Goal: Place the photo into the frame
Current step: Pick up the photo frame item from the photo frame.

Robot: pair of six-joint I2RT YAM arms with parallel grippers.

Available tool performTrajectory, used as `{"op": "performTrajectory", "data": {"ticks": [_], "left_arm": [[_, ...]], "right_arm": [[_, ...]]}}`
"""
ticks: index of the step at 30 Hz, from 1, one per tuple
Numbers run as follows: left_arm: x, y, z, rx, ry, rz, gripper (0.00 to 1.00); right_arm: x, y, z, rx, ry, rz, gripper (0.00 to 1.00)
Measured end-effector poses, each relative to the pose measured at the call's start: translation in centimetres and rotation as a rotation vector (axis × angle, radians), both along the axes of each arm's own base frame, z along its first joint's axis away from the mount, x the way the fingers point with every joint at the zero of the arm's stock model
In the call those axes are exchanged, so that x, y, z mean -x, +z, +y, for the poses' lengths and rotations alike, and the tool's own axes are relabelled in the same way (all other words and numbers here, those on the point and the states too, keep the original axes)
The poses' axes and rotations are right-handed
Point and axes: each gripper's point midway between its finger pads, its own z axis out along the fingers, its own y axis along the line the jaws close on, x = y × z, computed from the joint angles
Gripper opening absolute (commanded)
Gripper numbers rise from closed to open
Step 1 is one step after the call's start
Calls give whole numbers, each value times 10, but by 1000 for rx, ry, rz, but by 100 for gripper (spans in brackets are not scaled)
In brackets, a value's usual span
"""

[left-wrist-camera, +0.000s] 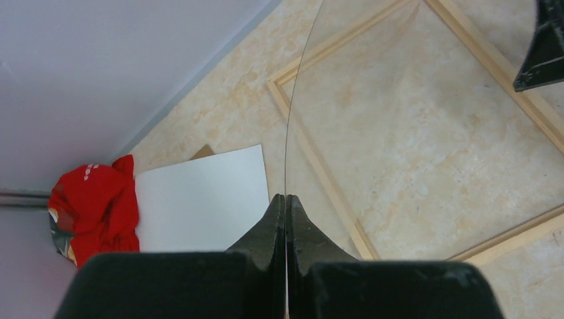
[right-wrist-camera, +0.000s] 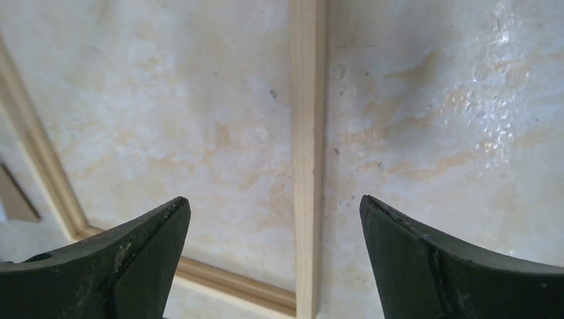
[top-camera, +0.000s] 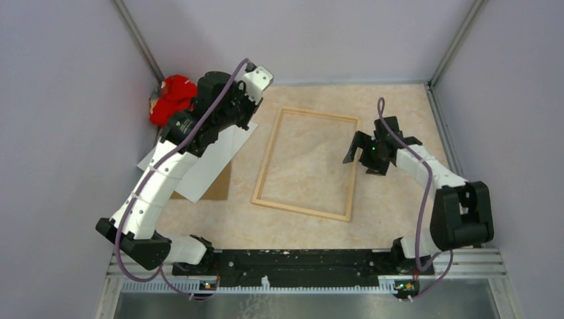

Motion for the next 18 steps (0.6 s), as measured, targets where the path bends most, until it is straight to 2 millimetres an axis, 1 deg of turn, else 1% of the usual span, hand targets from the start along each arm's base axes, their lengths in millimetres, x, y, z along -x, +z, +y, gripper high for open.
{"op": "performTrajectory", "data": {"ticks": [2,5,7,8,9,11,12,13,14,16,18], "left_arm": [[-4,-3,5,10,30,7,0],[-6,-5,6,13,39,2,0],[-10,-2,7,0,38,-25,0],[-12,2,8,-9,39,-46,0],[-14,6,9,-17,41,-65,0],[-22,27,13,-45,49,-146,0],[-27,40,15,-54,56,-200,0],[-32,56,17,-61,64,-262,0],[-36,73,20,-66,72,-331,0],[-39,101,24,-70,89,-442,0],[-33,119,26,-70,86,-527,0]], "right_arm": [[0,22,3,-32,-15,-51,99],[-3,72,20,-138,-31,-159,99],[-9,108,37,-201,-19,-226,99],[-13,131,50,-245,-2,-268,99],[-17,149,61,-282,13,-304,99],[-22,182,80,-364,36,-365,99],[-24,198,88,-407,48,-390,99],[-25,206,92,-432,50,-404,99],[-26,213,94,-452,50,-413,99],[-27,218,97,-476,43,-417,99],[-27,219,99,-495,39,-407,99]]}}
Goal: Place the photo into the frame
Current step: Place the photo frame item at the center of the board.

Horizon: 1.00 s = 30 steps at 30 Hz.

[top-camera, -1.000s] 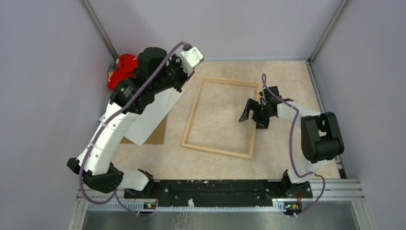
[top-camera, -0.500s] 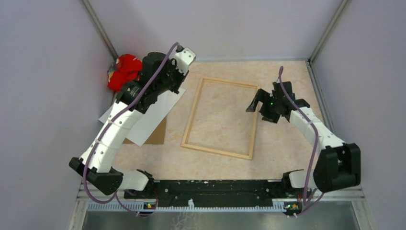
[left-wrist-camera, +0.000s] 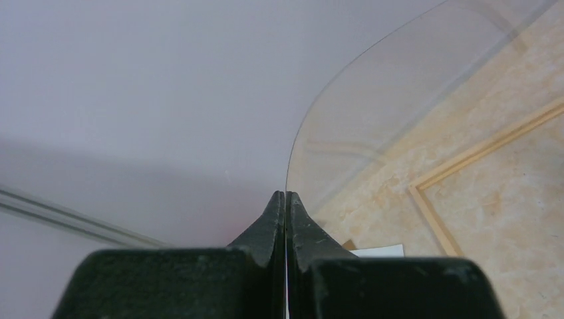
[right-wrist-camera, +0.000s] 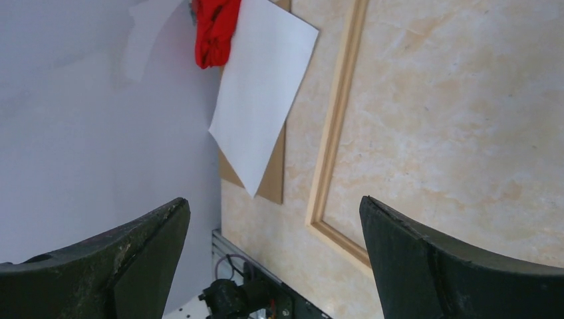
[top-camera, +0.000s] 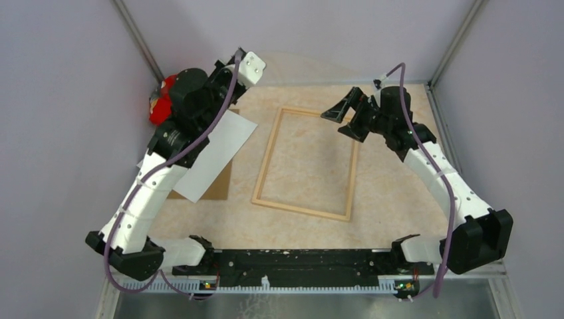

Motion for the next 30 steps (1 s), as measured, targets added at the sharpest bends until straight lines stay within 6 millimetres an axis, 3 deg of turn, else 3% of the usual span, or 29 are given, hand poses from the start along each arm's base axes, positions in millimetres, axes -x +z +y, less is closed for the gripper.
{"op": "performTrajectory", "data": {"ticks": [3,5,7,12,16,19,22,30], "left_arm": [[22,-11,-6,-35,-41,-36,0],[42,-49,-23,-93,-109,8,0],[58,-99,-42,-161,-176,87,0],[96,-263,-85,-369,-322,444,0],[120,-343,-104,-417,-378,731,0],[132,-380,-115,-424,-383,910,0],[138,-399,-128,-403,-383,1022,0],[151,-402,-138,-312,-377,1108,0]], "right_arm": [[1,-3,7,-49,14,12,99],[2,-13,10,-81,19,36,99],[7,-31,10,-97,13,82,99],[29,-79,4,-113,-20,192,99],[44,-116,-3,-111,-54,252,99],[55,-146,-8,-105,-80,309,99],[65,-173,-12,-91,-103,374,99],[59,-197,-3,-87,-127,424,99]]}}
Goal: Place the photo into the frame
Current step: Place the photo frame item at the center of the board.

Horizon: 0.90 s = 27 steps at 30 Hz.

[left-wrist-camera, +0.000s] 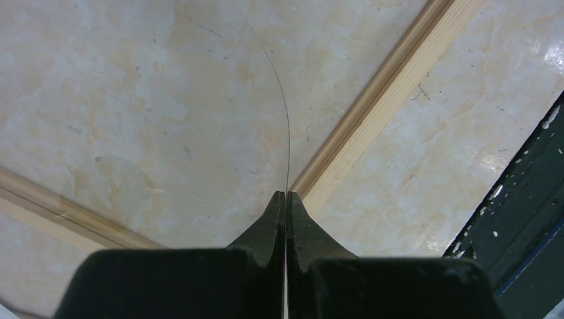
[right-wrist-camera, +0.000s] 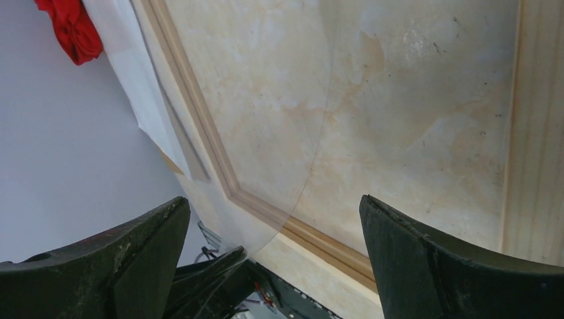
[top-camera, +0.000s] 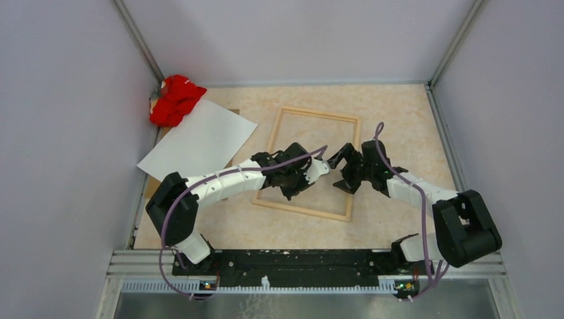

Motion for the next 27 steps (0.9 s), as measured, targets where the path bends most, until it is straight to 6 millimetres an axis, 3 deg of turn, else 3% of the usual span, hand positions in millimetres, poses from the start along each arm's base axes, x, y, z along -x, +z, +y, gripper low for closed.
{"op": "performTrajectory", "data": {"ticks": [7,11,18,21,23,24,26,27], "left_arm": [[2,7,-2,26,34,18,0],[0,21,-8,65,48,12,0],[-2,37,-18,128,65,41,0],[2,41,-21,151,56,75,2],[7,43,-22,164,47,107,13],[8,45,-23,171,43,119,24],[11,50,-25,192,36,148,66],[12,54,-26,203,31,162,87]], "right_arm": [[0,-35,19,39,36,97,99],[-4,-36,23,28,24,96,96],[-25,-32,29,-1,-27,65,74],[-41,-31,31,4,-53,38,58],[-50,-34,31,12,-64,27,43],[-53,-35,30,17,-67,21,32],[-60,-38,28,19,-76,5,13],[-63,-39,26,18,-80,1,8]]}}
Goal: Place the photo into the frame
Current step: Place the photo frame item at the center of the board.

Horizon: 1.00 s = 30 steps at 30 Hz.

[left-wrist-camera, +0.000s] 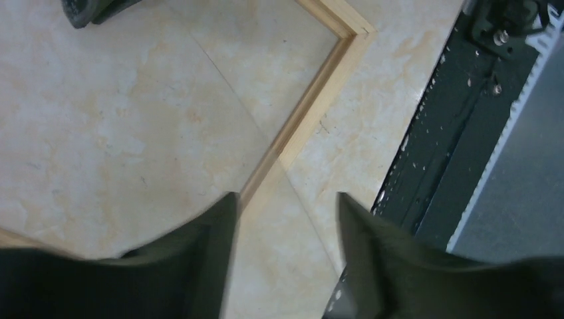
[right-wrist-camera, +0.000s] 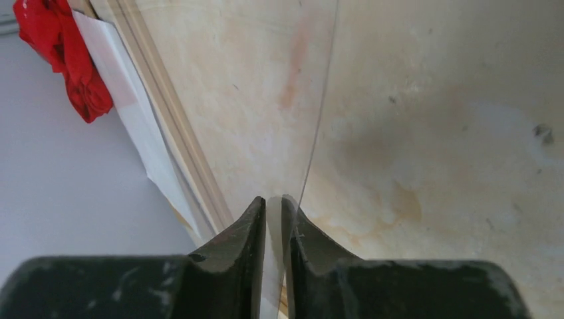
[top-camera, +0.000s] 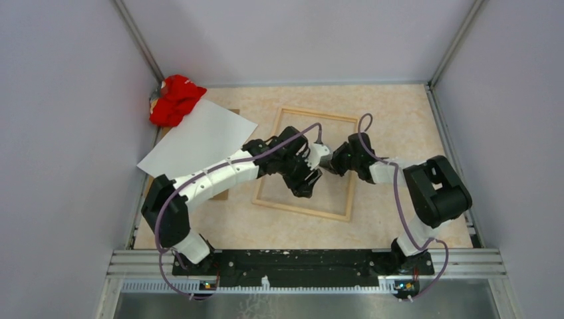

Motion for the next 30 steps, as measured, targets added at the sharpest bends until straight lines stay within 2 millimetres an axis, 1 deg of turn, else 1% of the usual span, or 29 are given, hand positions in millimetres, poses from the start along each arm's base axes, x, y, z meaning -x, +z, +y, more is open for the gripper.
{"op": "performTrajectory", "data": {"ticks": [1,3,4,7,9,12,14,16,18,20,23,26,30], "left_arm": [[-1,5,-1,14,-5,10,98],[-3,19,-2,55,-6,44,99],[-9,26,-1,79,0,53,99],[-44,43,20,140,72,58,99],[-75,51,45,173,143,46,99],[-125,61,92,202,269,1,99],[-149,61,118,208,333,-18,97],[-169,54,142,207,385,-23,95],[-183,40,160,190,415,-18,93],[-192,25,170,167,430,-8,90],[-201,1,174,135,436,7,84],[-200,-18,174,123,434,28,77],[-199,-38,173,126,437,49,68]], "right_arm": [[-3,0,-2,1,0,-11,6],[-9,2,-8,2,2,-35,5],[-11,2,-10,7,7,-46,5],[-13,4,-15,41,66,-81,6],[-19,10,-14,65,122,-113,7],[-27,23,-13,82,190,-172,5],[-30,27,-15,89,217,-196,3],[-31,28,-20,100,238,-206,0],[-31,26,-25,115,255,-204,0],[-31,26,-29,128,273,-206,0],[-31,27,-31,138,299,-218,0],[-31,26,-33,140,317,-227,0],[-33,26,-36,130,319,-234,0]]}}
